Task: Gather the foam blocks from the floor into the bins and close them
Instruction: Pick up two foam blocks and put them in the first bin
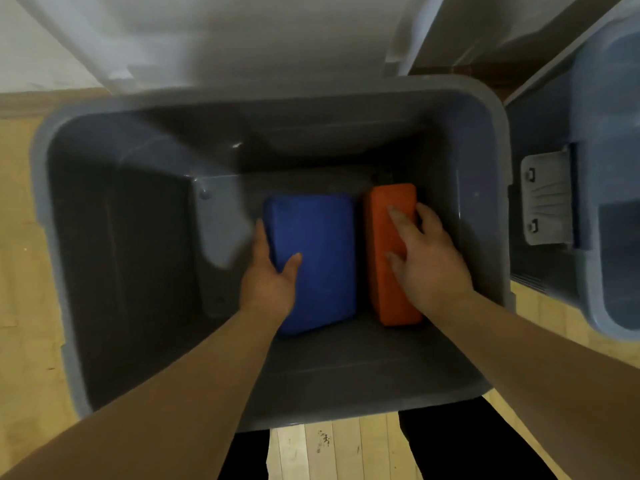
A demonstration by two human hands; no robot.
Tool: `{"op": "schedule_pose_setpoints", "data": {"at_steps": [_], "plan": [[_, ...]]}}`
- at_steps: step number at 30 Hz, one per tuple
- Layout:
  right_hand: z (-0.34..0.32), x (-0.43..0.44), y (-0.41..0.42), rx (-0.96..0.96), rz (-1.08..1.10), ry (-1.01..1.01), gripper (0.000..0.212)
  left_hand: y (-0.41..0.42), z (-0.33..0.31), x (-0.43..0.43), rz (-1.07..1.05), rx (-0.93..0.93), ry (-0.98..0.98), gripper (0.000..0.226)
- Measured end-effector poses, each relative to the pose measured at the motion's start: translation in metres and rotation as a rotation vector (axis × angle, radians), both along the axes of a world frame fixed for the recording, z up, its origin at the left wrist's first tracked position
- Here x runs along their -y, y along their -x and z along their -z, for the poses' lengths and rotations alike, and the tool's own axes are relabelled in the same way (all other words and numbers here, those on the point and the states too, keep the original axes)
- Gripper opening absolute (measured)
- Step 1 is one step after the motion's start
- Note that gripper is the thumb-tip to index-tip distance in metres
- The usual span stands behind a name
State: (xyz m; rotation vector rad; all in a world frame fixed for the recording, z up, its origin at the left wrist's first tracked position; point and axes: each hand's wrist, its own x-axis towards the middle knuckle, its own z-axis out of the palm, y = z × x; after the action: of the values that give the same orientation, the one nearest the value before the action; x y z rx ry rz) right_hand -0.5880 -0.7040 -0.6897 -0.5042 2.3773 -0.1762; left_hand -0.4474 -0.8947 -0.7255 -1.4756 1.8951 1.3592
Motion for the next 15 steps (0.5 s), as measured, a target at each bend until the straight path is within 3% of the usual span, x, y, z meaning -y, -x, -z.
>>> {"op": "schedule_pose_setpoints", "data": {"at_steps": [6,10,15], "plan": [[0.011,-0.001,-0.002,-0.064,-0.03,0.023,0.069,0.009,0.039,-0.026,0.165,0.026,0.067,0.086],[0.009,-0.003,0.001,-0.06,-0.069,0.015,0.067,0.007,0.052,-0.016,0.504,0.106,0.043,0.088],[-0.011,-0.001,-0.003,0.003,-0.11,-0.072,0.075,0.004,0.017,-0.006,0.738,0.186,-0.021,0.096]]}}
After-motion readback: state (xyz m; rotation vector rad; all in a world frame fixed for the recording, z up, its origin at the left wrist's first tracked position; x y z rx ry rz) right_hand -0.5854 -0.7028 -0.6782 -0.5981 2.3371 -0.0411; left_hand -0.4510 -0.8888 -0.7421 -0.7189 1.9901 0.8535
